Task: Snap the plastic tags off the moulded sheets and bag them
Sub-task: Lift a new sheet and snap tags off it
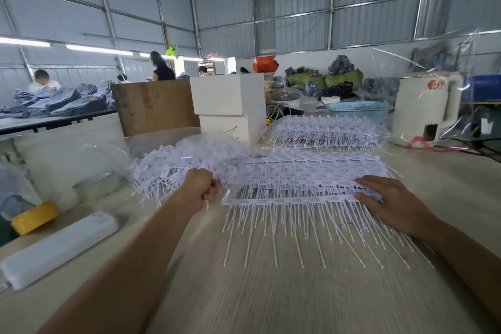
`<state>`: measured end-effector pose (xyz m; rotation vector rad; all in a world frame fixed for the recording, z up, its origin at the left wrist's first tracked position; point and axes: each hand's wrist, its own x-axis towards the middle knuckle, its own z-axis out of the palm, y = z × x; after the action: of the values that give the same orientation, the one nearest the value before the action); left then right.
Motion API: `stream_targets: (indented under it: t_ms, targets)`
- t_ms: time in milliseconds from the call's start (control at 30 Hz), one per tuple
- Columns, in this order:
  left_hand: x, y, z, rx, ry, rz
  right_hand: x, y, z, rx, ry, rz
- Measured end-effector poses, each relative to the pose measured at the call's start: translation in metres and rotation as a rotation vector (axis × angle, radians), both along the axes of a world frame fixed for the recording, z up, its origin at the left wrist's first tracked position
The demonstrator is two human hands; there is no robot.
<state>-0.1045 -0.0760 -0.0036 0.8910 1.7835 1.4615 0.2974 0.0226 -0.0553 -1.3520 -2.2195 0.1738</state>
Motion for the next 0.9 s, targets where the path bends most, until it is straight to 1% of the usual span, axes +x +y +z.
stream_targets:
  t_ms: [67,100,133,200,233,267,300,333,367,400,433,467,533,567,633,667,700,733,767,833,867,900]
  targets:
    - [0.0,-0.004,0.0,-0.019,0.018,-0.095,0.001,-0.002,0.0,-0.006,0.001,0.006]
    - [-0.001,-0.004,0.004,0.003,0.047,-0.105,0.001,-0.003,0.0,-0.006,-0.016,-0.005]
    - [0.0,-0.003,0.007,0.027,0.077,-0.093,0.0,-0.006,0.001,0.013,-0.071,-0.034]
    - [0.005,-0.003,0.008,0.037,0.12,-0.055,-0.005,-0.016,0.01,0.158,-0.254,-0.148]
    - [0.008,-0.005,0.004,0.025,0.166,-0.029,-0.01,-0.022,0.018,0.278,-0.275,-0.162]
    - [0.011,-0.006,0.0,0.005,0.21,-0.015,-0.019,-0.029,0.03,0.395,-0.221,-0.128]
    - [0.014,-0.006,-0.006,-0.014,0.243,-0.017,-0.032,-0.037,0.045,0.473,-0.112,-0.071]
    - [0.016,-0.005,-0.012,-0.023,0.267,-0.026,-0.051,-0.046,0.062,0.48,0.023,0.006]
    - [0.019,-0.003,-0.016,-0.026,0.298,-0.034,-0.077,-0.056,0.079,0.429,0.136,0.092]
    - [0.019,-0.002,-0.02,-0.02,0.319,-0.031,-0.108,-0.066,0.093,0.349,0.19,0.186]
    - [0.019,0.0,-0.022,-0.01,0.352,-0.017,-0.141,-0.075,0.104,0.287,0.198,0.275]
    - [0.019,0.002,-0.026,-0.005,0.391,-0.004,-0.176,-0.083,0.111,0.269,0.181,0.351]
    - [0.018,0.005,-0.031,-0.002,0.447,0.023,-0.242,-0.092,0.117,0.247,0.094,0.436]
    - [0.017,0.007,-0.035,-0.018,0.469,0.029,-0.268,-0.092,0.116,0.223,-0.007,0.42]
    - [0.016,0.007,-0.038,-0.079,0.525,0.026,-0.305,-0.083,0.112,0.222,-0.314,0.295]
    - [0.015,0.007,-0.038,-0.088,0.542,0.04,-0.315,-0.077,0.111,0.243,-0.431,0.223]
    - [0.014,0.006,-0.038,-0.083,0.526,0.042,-0.322,-0.069,0.113,0.273,-0.468,0.172]
    - [0.012,0.004,-0.037,-0.063,0.5,0.041,-0.326,-0.06,0.118,0.312,-0.423,0.14]
    - [0.011,0.003,-0.035,-0.039,0.482,0.051,-0.327,-0.051,0.126,0.344,-0.314,0.115]
    - [0.007,-0.003,-0.034,0.018,0.399,0.077,-0.324,-0.037,0.148,0.372,-0.02,0.058]
    - [0.003,-0.004,-0.032,0.046,0.361,0.092,-0.32,-0.032,0.159,0.368,0.091,0.034]
    - [-0.001,-0.004,-0.029,0.076,0.315,0.114,-0.315,-0.029,0.169,0.363,0.152,0.022]
